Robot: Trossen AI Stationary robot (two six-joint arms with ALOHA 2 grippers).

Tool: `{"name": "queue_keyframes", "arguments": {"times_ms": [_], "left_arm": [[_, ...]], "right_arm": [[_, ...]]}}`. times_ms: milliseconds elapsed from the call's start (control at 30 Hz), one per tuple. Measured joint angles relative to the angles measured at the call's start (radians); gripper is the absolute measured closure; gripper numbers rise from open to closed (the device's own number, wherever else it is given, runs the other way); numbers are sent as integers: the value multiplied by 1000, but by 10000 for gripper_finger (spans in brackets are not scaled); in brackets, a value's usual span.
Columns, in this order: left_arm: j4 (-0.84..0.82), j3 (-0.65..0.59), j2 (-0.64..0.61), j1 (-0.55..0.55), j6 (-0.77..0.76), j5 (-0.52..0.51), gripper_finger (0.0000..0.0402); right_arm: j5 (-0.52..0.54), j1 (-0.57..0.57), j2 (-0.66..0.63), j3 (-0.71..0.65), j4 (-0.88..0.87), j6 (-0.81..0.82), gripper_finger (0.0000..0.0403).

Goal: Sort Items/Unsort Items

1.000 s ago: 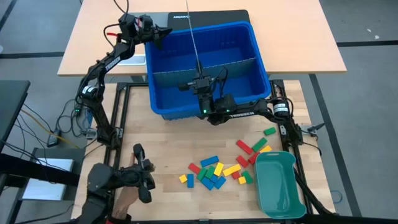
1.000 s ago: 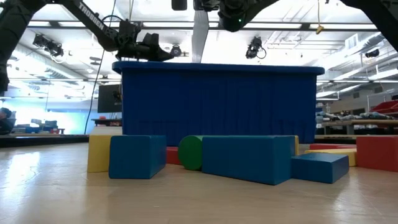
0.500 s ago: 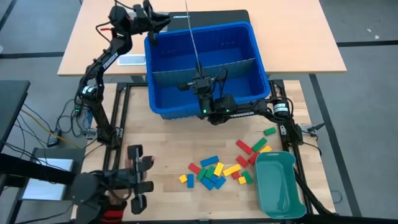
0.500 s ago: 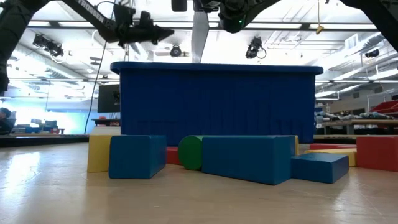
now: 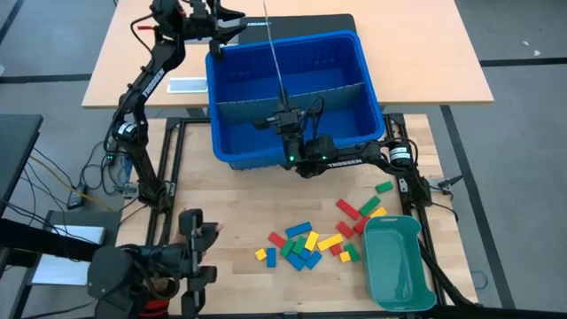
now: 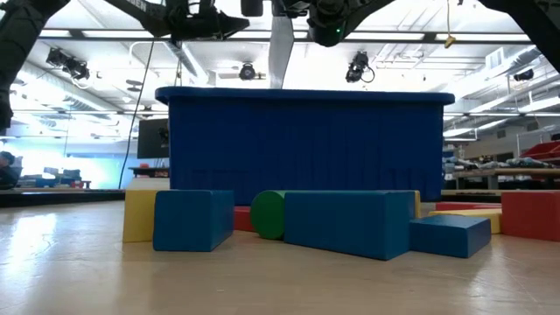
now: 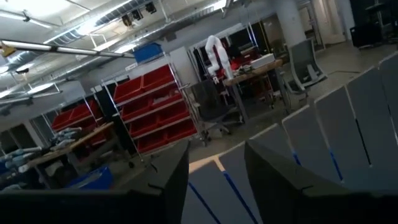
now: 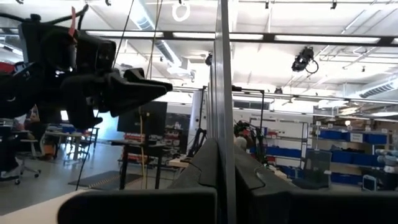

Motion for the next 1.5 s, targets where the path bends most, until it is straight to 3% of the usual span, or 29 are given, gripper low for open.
{"name": "queue_keyframes", "arguments": {"times_ms": [300, 433, 733, 933, 1033, 1200, 1500], "left_arm": [[-34, 7, 0, 0, 0, -1, 239], [-42, 7, 0, 0, 0, -1, 239], [-52, 7, 0, 0, -4, -1, 239], [-52, 7, 0, 0, -5, -1, 239], [-52, 7, 0, 0, -5, -1, 239], [-58, 6, 0, 0, -6, -1, 239], [-66, 6, 0, 0, -6, -3, 239]], "right_arm": [[64, 2, -1, 0, -16, 19, 395], [132, 3, 0, -3, -47, 29, 367], [161, 8, 0, -3, -83, 31, 303], [156, 15, 0, -3, -83, 30, 284], [154, 14, 0, -2, -82, 42, 304], [156, 15, 0, -2, -82, 66, 391], [205, 21, -1, -80, -116, 253, 398]]}}
